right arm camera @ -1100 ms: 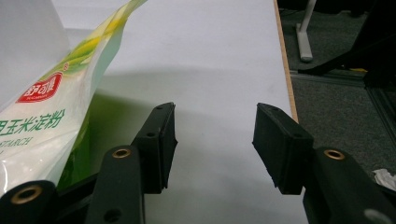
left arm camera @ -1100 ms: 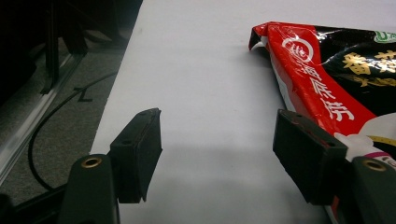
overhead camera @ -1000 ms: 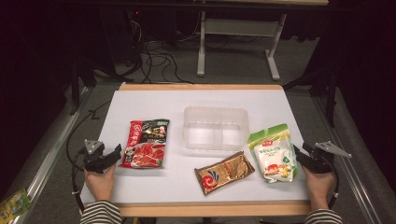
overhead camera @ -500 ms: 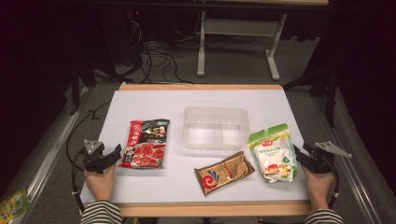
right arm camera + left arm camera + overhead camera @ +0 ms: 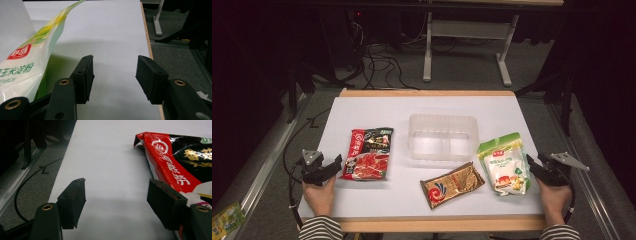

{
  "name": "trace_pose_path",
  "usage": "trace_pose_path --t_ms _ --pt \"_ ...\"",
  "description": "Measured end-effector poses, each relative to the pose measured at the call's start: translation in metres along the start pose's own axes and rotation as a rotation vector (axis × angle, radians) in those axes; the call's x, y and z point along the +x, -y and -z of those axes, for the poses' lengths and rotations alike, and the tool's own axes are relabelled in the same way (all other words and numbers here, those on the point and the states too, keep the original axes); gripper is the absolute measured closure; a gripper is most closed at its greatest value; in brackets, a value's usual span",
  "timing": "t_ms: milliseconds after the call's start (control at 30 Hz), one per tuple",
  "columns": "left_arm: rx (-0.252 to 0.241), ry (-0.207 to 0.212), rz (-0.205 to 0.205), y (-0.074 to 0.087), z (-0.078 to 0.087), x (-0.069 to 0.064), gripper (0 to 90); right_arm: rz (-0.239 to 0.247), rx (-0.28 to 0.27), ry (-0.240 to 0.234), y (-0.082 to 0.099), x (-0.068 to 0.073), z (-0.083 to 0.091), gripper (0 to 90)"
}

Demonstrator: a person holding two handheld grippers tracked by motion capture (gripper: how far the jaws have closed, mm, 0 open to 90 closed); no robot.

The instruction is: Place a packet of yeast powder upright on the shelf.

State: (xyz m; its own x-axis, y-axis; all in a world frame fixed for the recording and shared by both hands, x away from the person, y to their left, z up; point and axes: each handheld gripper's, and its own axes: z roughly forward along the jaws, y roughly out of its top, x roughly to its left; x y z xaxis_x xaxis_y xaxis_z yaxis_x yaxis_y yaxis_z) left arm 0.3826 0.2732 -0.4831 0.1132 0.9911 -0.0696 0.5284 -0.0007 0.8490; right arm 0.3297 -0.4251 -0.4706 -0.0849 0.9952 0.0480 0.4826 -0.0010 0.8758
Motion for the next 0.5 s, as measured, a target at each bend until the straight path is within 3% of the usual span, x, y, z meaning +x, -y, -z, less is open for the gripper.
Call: trace_pose_path --t_ms 500 --pt "0.020 -0.008 -0.019 -0.0007 -0.0019 -0.0019 32.1 0.009 -0.005 -0.007 -0.0050 0.0027 0.0100 49.1"
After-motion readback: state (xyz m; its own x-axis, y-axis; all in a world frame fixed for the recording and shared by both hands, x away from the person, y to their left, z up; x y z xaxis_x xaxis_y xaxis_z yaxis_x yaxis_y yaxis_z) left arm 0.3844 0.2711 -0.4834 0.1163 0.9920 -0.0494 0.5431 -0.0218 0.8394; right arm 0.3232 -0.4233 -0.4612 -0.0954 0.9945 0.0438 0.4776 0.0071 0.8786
